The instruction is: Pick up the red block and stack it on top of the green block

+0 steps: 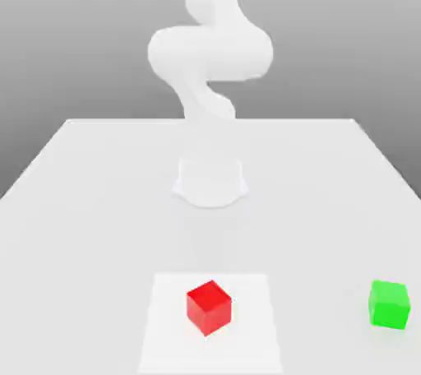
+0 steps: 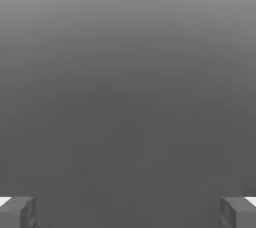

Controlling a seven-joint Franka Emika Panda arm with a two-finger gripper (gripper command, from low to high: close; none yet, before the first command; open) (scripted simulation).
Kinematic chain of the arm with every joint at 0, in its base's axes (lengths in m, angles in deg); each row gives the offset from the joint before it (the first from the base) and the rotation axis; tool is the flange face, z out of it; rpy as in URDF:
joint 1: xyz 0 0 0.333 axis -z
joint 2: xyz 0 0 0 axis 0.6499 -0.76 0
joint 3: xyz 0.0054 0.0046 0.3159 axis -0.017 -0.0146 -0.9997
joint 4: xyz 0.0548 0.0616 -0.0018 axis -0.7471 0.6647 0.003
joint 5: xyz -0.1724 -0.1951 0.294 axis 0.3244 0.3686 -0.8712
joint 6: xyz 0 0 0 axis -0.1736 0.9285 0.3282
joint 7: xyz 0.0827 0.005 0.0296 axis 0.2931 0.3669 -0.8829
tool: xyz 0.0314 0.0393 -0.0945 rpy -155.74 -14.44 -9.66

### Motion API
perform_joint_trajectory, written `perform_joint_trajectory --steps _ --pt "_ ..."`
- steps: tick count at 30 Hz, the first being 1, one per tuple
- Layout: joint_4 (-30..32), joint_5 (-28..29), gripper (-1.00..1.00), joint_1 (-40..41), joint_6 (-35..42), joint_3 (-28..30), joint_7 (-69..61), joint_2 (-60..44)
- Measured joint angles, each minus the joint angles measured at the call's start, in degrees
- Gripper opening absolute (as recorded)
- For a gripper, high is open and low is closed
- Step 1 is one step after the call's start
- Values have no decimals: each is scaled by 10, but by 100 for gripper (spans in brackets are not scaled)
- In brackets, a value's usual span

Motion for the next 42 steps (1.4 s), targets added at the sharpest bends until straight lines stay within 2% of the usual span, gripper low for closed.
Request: perform_joint_trajectory --steps 7,13,21,26,27,34,40,42 --pt "71 -28 0 -55 -80 54 -132 -152" --pt "130 -46 0 -83 -147 77 -238 -278" --pt "204 -18 0 -87 -241 84 -334 -438" --pt "194 -62 0 -64 -324 51 -375 -539" --pt "192 -71 -100 -55 -339 40 -381 -558" --pt "192 -70 -100 -52 -341 37 -381 -562" --pt "207 -12 -100 -68 -251 63 -337 -455" --pt "188 -1 -100 -113 -225 39 -317 -449"
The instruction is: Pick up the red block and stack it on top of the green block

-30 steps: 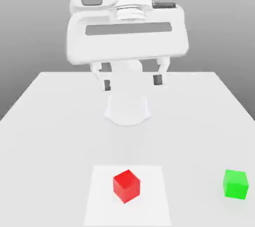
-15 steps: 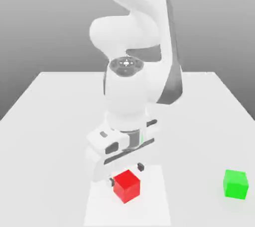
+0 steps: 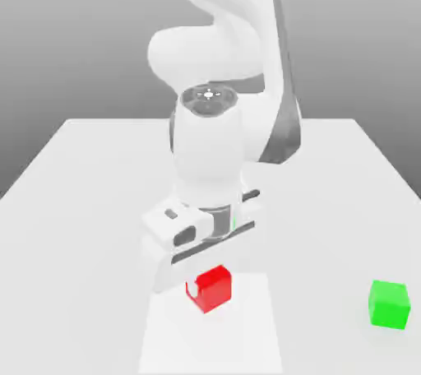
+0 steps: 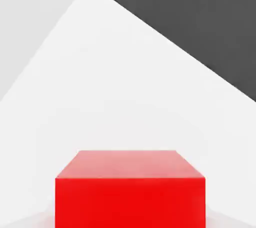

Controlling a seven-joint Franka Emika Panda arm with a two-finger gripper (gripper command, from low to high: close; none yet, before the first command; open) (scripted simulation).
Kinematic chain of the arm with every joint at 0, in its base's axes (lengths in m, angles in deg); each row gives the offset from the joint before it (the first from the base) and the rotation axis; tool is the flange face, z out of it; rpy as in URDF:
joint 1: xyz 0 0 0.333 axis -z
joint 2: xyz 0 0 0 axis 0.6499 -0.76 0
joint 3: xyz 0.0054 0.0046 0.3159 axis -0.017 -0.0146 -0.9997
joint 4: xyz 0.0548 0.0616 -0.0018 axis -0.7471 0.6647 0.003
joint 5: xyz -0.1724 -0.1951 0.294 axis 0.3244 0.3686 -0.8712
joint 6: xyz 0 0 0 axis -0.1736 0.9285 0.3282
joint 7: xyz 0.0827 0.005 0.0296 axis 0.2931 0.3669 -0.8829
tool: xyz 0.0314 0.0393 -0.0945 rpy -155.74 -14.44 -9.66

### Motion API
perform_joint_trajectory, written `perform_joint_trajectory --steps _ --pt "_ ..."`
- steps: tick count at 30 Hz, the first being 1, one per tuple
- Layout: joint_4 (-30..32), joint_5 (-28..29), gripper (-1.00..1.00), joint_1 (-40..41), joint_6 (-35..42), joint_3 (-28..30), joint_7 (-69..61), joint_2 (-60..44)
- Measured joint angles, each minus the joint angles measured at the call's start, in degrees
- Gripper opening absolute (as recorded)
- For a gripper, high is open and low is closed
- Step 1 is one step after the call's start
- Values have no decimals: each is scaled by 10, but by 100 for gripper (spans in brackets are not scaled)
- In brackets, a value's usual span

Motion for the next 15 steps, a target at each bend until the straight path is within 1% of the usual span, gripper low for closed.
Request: perform_joint_trajectory --steps 7,9,11,12,15 --pt "-99 19 -100 -161 74 -101 72 -25" --pt "-113 26 -100 -176 57 -107 83 -56" --pt "-117 34 -100 -183 22 -105 91 -95" --pt "-119 37 100 -186 6 -103 94 -113" --pt "-119 37 100 -186 6 -103 94 -113"
